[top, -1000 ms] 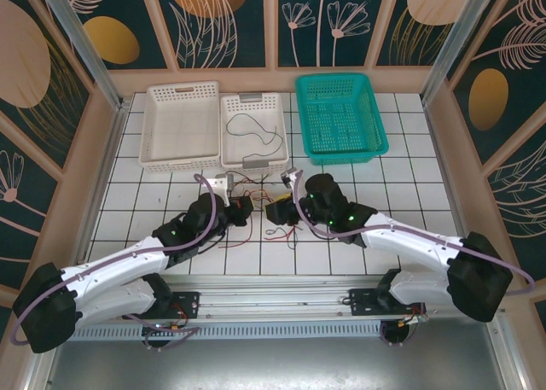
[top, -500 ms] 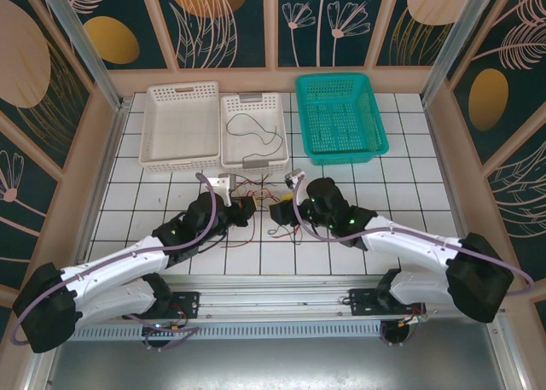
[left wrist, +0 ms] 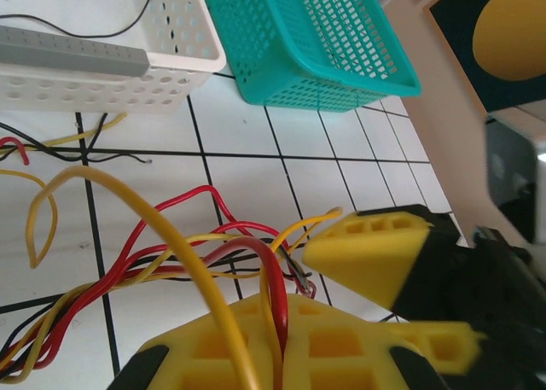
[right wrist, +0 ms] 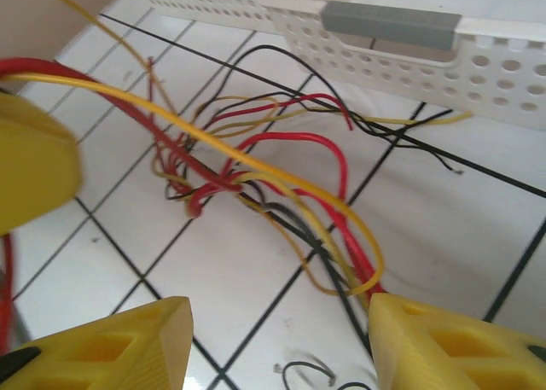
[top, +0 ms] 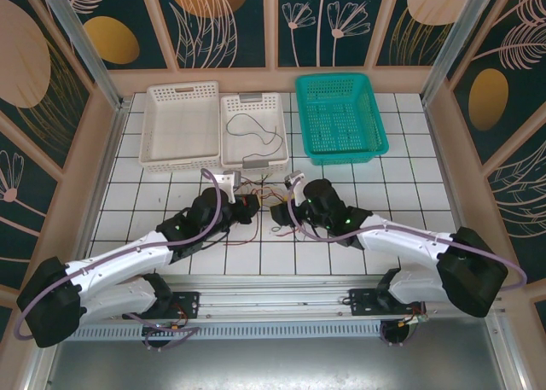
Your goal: Untangle the cables
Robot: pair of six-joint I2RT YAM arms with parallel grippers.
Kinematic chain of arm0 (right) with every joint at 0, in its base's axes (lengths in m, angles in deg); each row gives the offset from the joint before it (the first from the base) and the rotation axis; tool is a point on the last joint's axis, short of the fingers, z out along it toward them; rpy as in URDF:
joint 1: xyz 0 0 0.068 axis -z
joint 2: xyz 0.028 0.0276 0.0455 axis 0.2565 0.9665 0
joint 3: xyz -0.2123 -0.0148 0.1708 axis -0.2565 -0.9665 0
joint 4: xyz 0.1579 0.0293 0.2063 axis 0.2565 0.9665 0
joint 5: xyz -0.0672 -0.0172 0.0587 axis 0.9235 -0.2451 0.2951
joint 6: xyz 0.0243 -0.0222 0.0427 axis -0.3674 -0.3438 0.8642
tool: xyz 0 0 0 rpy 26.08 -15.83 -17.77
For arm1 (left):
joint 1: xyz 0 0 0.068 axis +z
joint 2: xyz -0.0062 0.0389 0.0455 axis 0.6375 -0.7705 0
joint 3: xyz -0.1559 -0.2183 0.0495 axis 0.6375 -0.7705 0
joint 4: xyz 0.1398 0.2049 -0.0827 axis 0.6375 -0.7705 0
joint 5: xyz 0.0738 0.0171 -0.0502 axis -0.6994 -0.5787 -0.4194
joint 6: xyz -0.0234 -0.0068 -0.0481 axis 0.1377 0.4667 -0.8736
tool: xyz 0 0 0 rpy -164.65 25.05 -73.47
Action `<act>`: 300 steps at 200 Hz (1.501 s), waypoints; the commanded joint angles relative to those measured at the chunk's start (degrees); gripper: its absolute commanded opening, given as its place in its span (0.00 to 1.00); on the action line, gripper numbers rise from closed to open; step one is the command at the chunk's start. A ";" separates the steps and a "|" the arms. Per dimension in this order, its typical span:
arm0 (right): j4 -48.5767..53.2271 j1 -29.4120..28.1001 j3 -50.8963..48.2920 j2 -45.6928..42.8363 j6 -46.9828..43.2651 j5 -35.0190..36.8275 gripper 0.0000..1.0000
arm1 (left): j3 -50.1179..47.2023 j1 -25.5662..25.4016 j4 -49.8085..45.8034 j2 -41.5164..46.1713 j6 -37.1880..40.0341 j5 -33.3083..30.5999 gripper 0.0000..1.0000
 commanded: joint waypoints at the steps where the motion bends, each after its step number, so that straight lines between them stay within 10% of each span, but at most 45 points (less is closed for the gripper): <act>1: -3.33 1.71 1.63 0.40 -1.26 3.48 0.56 | 1.17 0.44 1.38 0.81 1.47 1.85 0.00; 73: -9.10 5.41 0.70 1.46 1.25 -2.69 0.45 | -1.05 0.33 6.15 0.33 1.91 7.53 0.00; 112: -9.98 5.46 0.57 1.29 1.61 -5.24 0.00 | -1.89 0.35 8.33 0.28 2.37 10.16 0.00; 189: -8.36 7.65 -0.36 -3.75 5.63 -6.43 0.00 | -5.18 0.37 13.35 0.28 2.37 14.09 0.14; 251: -6.86 11.21 1.20 -4.98 12.35 -9.15 0.00 | -6.55 0.31 15.90 0.06 2.77 17.30 0.06; 300: -6.40 11.30 2.32 -6.08 12.74 -10.55 0.00 | -8.05 0.31 18.65 -0.48 2.17 20.41 0.46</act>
